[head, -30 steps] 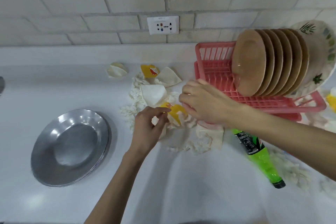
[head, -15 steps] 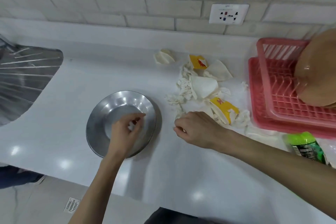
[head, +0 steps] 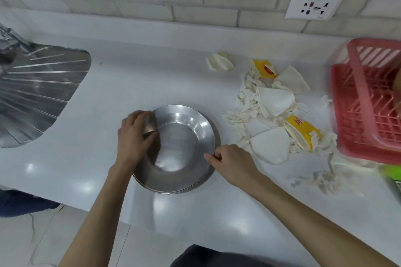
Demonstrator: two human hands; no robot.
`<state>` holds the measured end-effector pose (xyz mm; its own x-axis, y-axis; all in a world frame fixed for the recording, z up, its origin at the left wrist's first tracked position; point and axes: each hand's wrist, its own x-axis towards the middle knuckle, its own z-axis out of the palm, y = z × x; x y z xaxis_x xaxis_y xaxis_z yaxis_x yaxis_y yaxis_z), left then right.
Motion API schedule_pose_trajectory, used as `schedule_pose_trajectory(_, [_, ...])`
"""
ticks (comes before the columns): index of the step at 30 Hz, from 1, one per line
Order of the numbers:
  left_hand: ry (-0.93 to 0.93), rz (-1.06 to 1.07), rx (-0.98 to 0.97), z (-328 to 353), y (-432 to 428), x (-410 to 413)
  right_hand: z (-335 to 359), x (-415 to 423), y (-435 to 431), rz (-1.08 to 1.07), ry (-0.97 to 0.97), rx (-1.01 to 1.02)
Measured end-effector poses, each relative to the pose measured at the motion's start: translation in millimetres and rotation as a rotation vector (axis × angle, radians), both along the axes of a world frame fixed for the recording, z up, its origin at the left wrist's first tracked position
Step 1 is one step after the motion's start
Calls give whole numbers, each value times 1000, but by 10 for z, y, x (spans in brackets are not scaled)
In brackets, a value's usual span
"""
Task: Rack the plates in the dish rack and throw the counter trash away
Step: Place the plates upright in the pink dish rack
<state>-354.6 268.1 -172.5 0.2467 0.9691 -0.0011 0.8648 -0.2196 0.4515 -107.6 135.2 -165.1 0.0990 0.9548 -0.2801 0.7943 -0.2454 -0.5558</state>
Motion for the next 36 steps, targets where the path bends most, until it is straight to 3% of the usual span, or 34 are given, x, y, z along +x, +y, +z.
schedule_pose_trajectory(5, [-131,57,-164,42,132,-51,-72,-24,3,-61,23,-48])
schedule_pose_trajectory(12, [-333,97,-128,64,107,-28,-132,-63,-62,-130,102,-44])
schedule_pose_trajectory(19, [-393,59,-65,137,130,-13,-82,-61,-105,-141,143,-31])
schedule_pose_trajectory(26, [-485,15,-47,359,55,128,70,50,-169,-210,282,67])
schedule_pose_trajectory(36, [-644,-96,-106,384,-213,897,691,767,-420,-447,339,295])
